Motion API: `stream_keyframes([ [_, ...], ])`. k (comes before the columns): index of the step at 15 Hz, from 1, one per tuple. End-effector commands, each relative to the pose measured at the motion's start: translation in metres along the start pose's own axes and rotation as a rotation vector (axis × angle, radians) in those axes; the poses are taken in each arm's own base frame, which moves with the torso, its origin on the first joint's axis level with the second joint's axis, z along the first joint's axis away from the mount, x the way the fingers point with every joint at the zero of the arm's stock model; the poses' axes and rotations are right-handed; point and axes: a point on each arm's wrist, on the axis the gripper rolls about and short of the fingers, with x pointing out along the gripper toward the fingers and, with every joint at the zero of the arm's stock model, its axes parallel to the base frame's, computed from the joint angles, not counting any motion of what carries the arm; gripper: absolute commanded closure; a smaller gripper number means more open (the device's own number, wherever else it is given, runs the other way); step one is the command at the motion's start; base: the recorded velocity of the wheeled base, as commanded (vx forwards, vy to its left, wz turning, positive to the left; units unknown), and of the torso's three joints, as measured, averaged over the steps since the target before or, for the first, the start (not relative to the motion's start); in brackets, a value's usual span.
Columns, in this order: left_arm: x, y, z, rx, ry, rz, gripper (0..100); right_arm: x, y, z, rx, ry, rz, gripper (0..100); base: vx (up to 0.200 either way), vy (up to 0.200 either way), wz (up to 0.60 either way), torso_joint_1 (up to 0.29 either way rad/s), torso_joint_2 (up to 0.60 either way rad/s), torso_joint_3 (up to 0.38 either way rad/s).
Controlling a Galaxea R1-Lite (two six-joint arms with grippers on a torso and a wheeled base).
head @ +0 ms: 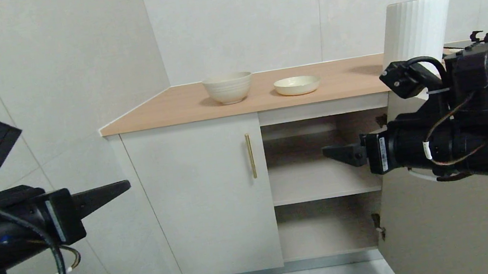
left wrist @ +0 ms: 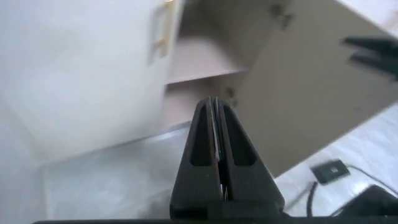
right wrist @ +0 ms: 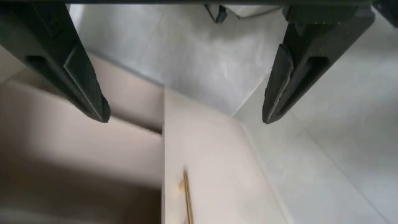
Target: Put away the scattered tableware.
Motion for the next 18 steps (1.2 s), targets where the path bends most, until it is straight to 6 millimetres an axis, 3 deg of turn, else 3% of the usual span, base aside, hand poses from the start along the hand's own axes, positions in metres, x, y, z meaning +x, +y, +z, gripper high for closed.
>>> stream_keyframes([
  [1, -0.015, 0.004, 0.0, -0.005, -0.043, 0.039, 0, 0.004, -0.003, 0.009, 0.008, 0.021, -0.035, 0, 0.0, 0.0, 0.0, 0.0, 0.0, 0.0],
  [5, -0.006, 0.01, -0.002, -0.025, -0.018, 0.052, 0, -0.014, -0.011, 0.006, 0.027, 0.041, -0.124, 0, 0.0, 0.0, 0.0, 0.0, 0.0, 0.0],
  [16, -0.006, 0.011, -0.001, -0.002, -0.02, 0.07, 0, -0.01, -0.019, 0.008, 0.036, 0.047, -0.152, 0, 0.0, 0.0, 0.0, 0.0, 0.0, 0.0],
  [18, -0.007, 0.011, 0.0, -0.013, -0.026, 0.069, 0, -0.01, -0.019, 0.007, 0.036, 0.048, -0.152, 0, 0.0, 0.2, 0.0, 0.002, 0.0, 0.0],
])
